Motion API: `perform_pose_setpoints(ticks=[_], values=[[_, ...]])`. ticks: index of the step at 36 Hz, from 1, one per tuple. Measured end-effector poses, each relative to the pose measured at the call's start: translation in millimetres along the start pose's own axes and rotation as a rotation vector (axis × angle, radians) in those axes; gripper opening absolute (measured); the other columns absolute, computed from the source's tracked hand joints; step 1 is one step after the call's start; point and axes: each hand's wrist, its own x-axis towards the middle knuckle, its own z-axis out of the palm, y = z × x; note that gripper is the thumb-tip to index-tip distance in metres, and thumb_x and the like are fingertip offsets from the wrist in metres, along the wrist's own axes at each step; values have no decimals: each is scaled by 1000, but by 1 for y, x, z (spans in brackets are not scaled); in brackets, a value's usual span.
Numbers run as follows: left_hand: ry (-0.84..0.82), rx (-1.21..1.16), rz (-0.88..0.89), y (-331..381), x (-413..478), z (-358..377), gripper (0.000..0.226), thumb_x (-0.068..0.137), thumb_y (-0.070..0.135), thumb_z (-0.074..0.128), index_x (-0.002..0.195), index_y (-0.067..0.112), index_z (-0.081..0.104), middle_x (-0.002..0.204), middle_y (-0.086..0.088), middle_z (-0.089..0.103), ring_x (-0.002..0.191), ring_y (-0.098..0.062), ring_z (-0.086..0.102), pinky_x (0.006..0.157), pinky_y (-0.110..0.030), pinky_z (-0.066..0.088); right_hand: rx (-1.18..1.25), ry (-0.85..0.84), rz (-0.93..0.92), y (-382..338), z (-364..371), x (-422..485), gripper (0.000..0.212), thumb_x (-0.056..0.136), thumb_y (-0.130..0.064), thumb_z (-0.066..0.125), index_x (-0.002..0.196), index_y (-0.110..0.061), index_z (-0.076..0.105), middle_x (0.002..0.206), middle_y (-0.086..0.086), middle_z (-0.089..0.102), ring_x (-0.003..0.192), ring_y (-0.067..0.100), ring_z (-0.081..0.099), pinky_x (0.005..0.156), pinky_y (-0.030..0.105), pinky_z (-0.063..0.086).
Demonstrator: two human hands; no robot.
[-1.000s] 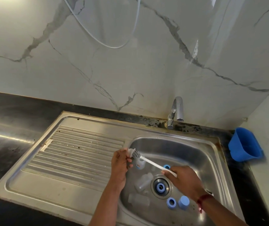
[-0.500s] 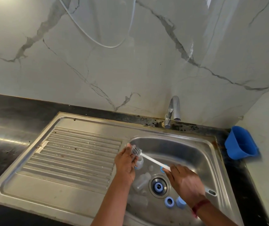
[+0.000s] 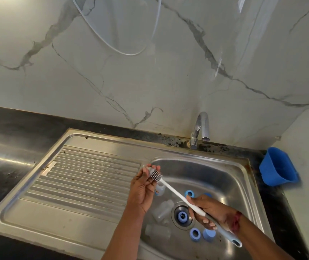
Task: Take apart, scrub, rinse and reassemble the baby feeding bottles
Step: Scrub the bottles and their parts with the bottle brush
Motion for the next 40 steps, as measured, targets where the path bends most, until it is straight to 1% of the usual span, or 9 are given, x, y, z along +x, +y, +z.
perform_pose_setpoints(ticks=[3, 9, 14, 17, 19, 24, 27, 36, 40], values=[[-83, -50, 34, 7, 4, 2, 54, 53, 24, 99, 95, 3, 73, 98, -15, 71, 96, -28, 71, 101, -46, 44, 7, -31, 11, -4, 2, 7, 62, 88, -67, 55, 80, -6, 64, 47, 5, 40, 31, 12, 31, 33, 20, 28], [-101, -129, 73, 22, 6, 9, 48, 46, 26, 101, 84, 9, 77, 91, -11, 71, 94, -24, 72, 97, -44, 50, -20, -43, -70, -13, 7, 9, 61, 96, -60, 49, 81, -3, 64, 47, 8, 42, 31, 14, 34, 33, 21, 31], [-38, -126, 69, 26, 5, 8, 45, 48, 26, 100, 83, 10, 77, 90, -10, 73, 92, -22, 73, 77, -40, 62, -138, 35, -118, -17, 8, 11, 62, 98, -59, 46, 77, -5, 66, 49, 10, 45, 34, 17, 34, 35, 23, 30], [81, -97, 80, 27, 3, 10, 15, 80, 23, 73, 86, 9, 73, 85, -6, 74, 87, -19, 74, 72, -44, 62, -189, 138, -131, -14, 10, 14, 59, 94, -59, 53, 71, -6, 67, 47, 10, 48, 33, 16, 35, 35, 24, 28], [190, -40, 93, 24, 4, 11, 12, 93, 16, 58, 91, 8, 66, 81, -3, 73, 83, -17, 73, 85, -46, 55, -305, 265, -156, -11, 11, 18, 56, 91, -58, 58, 63, -10, 64, 44, 5, 50, 32, 14, 38, 36, 22, 31], [463, 4, 122, 32, 5, 5, 9, 94, 18, 65, 93, 9, 67, 88, -8, 73, 75, -16, 72, 79, -35, 56, -780, 647, -262, 12, 2, 25, 67, 80, -73, 56, 50, -14, 44, 43, -4, 38, 43, 11, 34, 48, 25, 28], [490, 53, 119, 39, 6, -1, 8, 94, 19, 65, 96, 12, 67, 98, -9, 69, 79, -16, 71, 78, -33, 55, -733, 740, -262, 26, -1, 22, 62, 85, -62, 60, 48, -17, 39, 42, -6, 37, 44, 10, 35, 47, 22, 26], [413, 212, -141, 22, -8, 3, 24, 92, 25, 67, 104, 4, 66, 90, -14, 73, 84, -24, 70, 78, -42, 58, -683, 726, -358, 29, 13, 22, 54, 90, -55, 58, 47, -27, 42, 43, -7, 35, 45, 9, 34, 48, 20, 28], [408, 218, -168, 17, -11, 11, 22, 93, 24, 67, 102, 5, 65, 80, -12, 76, 74, -21, 73, 82, -42, 57, -702, 776, -404, 36, 16, 22, 56, 88, -64, 51, 48, -26, 39, 44, -6, 38, 44, 12, 37, 48, 24, 32]])
